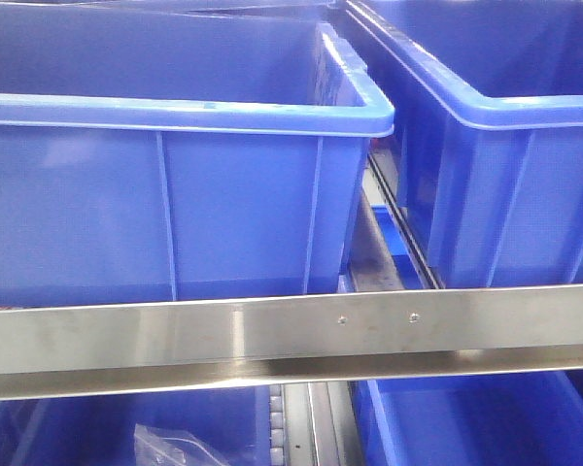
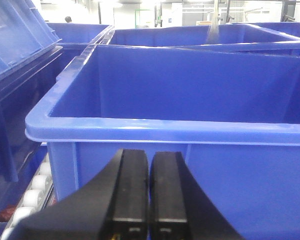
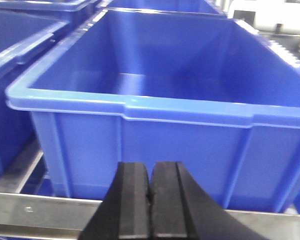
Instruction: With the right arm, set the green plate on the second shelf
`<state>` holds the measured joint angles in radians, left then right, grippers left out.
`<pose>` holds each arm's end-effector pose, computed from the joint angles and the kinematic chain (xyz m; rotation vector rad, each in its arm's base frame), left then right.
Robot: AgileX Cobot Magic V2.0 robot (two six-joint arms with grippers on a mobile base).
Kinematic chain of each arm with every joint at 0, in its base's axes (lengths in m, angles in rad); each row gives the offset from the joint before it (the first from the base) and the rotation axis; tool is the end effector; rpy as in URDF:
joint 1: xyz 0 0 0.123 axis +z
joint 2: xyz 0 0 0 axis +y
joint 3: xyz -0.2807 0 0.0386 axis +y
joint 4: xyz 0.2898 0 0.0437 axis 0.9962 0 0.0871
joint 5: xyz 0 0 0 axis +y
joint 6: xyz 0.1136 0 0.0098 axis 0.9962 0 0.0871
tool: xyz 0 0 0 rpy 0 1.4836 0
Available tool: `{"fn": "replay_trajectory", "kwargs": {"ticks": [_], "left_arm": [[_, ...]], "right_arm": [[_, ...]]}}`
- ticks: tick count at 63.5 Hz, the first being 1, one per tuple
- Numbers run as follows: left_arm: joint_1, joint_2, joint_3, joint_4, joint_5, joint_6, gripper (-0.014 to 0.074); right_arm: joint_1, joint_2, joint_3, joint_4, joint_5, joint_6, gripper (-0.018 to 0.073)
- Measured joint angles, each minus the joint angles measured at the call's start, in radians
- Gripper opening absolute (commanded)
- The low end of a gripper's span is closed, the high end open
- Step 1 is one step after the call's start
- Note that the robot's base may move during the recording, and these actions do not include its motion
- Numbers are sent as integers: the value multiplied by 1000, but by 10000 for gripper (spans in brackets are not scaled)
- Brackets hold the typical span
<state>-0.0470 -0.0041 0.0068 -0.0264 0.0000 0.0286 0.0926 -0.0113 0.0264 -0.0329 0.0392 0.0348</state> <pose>0.1226 -0.0058 0.2129 0.0366 1.4860 -0.0362 0.1228 0.0112 0.2014 -0.0687 1.5368 0.0741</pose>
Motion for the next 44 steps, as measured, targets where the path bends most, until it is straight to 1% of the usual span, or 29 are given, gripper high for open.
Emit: {"fn": "replay_trajectory", "kwargs": {"ticks": [21,34,44], "left_arm": [[0,0,0,0,0,0,130],[0,0,0,0,0,0,130],[0,0,0,0,0,0,130]], "right_arm": [[1,0,0,17,-39,-2,48],[1,0,0,21,-60,27,48],[1,0,0,21,-94,29,48]]}}
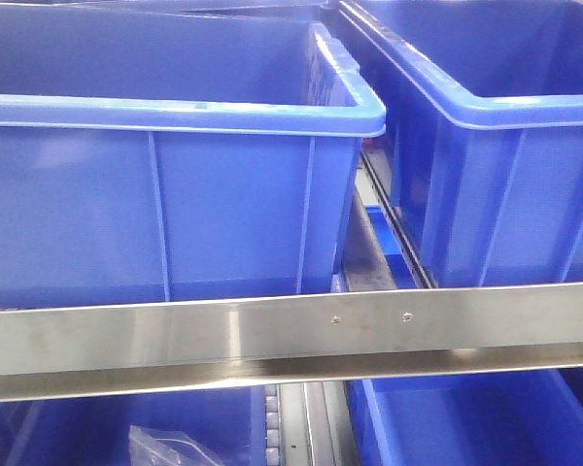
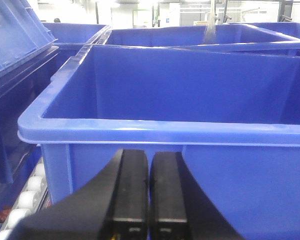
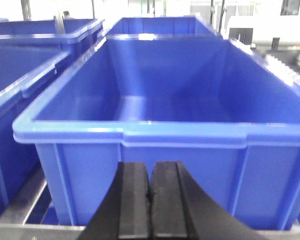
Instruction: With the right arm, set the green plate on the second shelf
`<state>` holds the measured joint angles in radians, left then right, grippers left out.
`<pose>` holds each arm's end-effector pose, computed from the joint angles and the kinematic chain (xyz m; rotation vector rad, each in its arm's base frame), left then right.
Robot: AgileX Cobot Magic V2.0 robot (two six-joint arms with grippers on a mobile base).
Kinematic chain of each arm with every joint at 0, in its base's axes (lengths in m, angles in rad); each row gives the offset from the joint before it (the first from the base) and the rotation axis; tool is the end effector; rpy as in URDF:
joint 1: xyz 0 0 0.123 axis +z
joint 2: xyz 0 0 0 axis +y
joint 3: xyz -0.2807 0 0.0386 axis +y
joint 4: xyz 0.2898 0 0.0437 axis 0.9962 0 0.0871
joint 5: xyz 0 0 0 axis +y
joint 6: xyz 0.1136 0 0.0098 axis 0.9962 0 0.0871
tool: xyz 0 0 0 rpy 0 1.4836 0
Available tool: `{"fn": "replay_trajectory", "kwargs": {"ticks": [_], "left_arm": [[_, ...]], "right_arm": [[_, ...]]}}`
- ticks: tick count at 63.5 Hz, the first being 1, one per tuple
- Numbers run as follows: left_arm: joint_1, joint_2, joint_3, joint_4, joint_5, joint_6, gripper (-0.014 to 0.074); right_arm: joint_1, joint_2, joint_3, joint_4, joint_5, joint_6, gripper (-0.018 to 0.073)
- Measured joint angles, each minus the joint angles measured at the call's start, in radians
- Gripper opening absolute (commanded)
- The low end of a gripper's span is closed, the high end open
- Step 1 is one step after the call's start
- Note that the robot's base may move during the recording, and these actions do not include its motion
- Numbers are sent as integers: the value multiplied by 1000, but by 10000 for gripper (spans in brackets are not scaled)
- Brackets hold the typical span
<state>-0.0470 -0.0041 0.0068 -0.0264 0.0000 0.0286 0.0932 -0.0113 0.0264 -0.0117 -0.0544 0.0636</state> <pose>0.1226 -0.0058 0.2129 0.0366 1.4860 -0.0362 0.1219 0.0115 0.2120 -0.0304 1.4451 0.1194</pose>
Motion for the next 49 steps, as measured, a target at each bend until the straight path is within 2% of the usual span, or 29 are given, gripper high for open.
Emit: {"fn": "replay_trajectory", "kwargs": {"ticks": [49], "left_arm": [[0,0,0,0,0,0,130]], "right_arm": [[0,0,0,0,-6,4,48]]}}
